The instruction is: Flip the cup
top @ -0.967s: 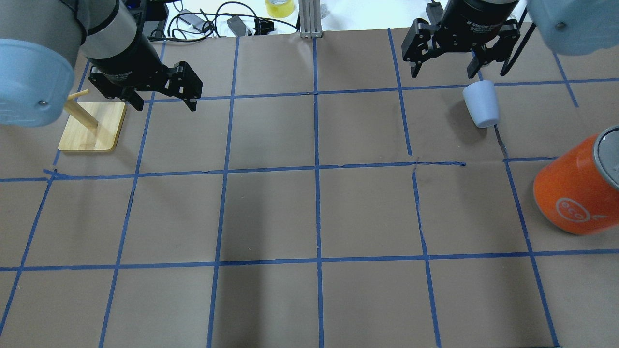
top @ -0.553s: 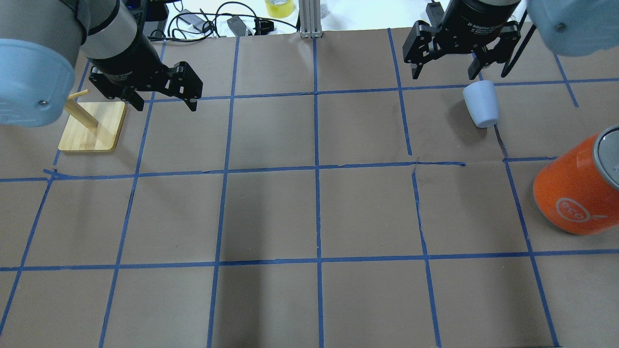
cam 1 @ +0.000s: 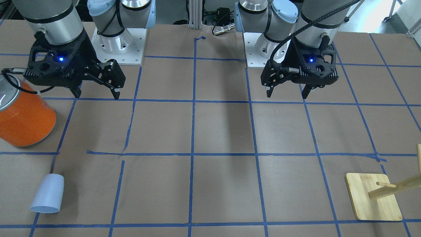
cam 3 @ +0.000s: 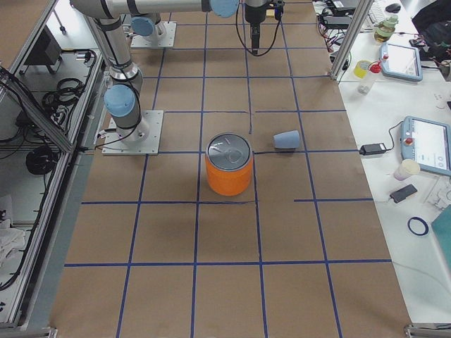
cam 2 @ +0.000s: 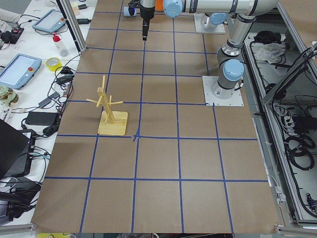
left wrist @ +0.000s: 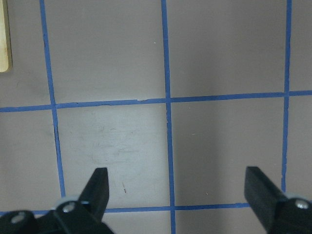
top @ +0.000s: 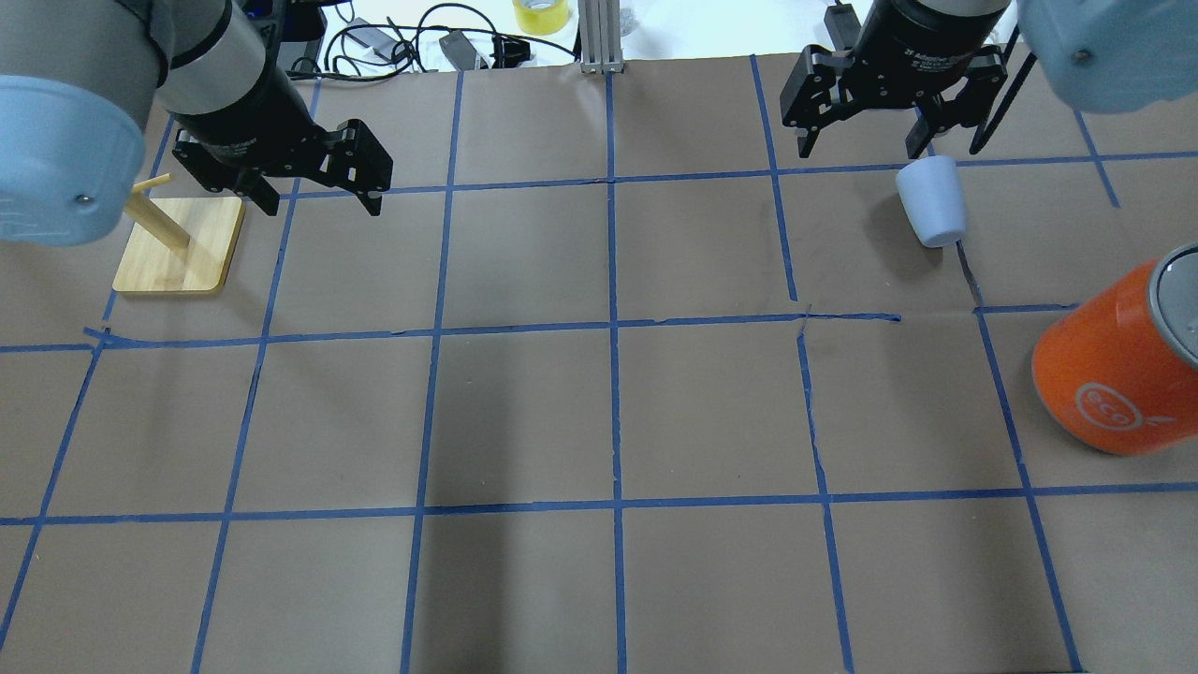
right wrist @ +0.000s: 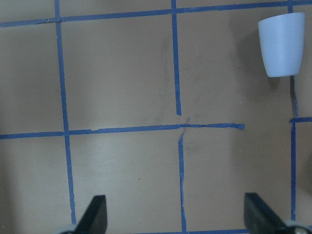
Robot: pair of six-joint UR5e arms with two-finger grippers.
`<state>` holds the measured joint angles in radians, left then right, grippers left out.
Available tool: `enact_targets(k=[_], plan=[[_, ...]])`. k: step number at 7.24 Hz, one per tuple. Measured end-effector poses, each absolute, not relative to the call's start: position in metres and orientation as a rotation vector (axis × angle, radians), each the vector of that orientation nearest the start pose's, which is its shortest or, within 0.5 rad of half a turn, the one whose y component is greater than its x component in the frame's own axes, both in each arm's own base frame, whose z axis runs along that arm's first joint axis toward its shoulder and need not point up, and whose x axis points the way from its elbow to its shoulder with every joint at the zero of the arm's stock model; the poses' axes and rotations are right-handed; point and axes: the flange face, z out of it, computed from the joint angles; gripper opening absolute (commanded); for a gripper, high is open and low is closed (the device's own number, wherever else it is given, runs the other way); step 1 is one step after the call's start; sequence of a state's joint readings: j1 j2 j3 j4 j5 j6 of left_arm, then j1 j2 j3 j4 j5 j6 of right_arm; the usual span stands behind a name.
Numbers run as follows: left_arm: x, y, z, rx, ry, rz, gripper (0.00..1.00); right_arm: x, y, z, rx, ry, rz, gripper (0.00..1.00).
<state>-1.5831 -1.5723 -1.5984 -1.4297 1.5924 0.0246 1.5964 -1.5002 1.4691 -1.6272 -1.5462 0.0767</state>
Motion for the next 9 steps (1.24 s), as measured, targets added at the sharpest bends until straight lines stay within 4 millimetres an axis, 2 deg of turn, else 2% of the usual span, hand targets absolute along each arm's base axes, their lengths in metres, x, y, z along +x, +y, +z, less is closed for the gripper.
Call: enact_targets(k=[3,4,6,7,9], plan=[[-0.137,-0.501,0.488,0.055,3.114,-0.174,1.00,0.146,-0.528,0.506,0.082,3.109,-0.130,1.00],[-0.137,-0.501,0.488,0.055,3.114,-0.174,1.00,0.144,-0.533,0.499,0.069,3.109,-0.120,1.00],[-0.137,-0.501,0.488,0.055,3.114,-0.174,1.00,0.128,-0.570,0.460,0.074,3.113,-0.095,1.00],[-0.137,-0.501,0.488,0.055,3.114,-0.174,1.00,0.109,-0.597,0.433,0.103,3.112,-0.105,1.00],[-0.137,-0.501,0.488,0.055,3.114,-0.174,1.00,0.050,-0.654,0.360,0.133,3.114,-0.110,1.00]])
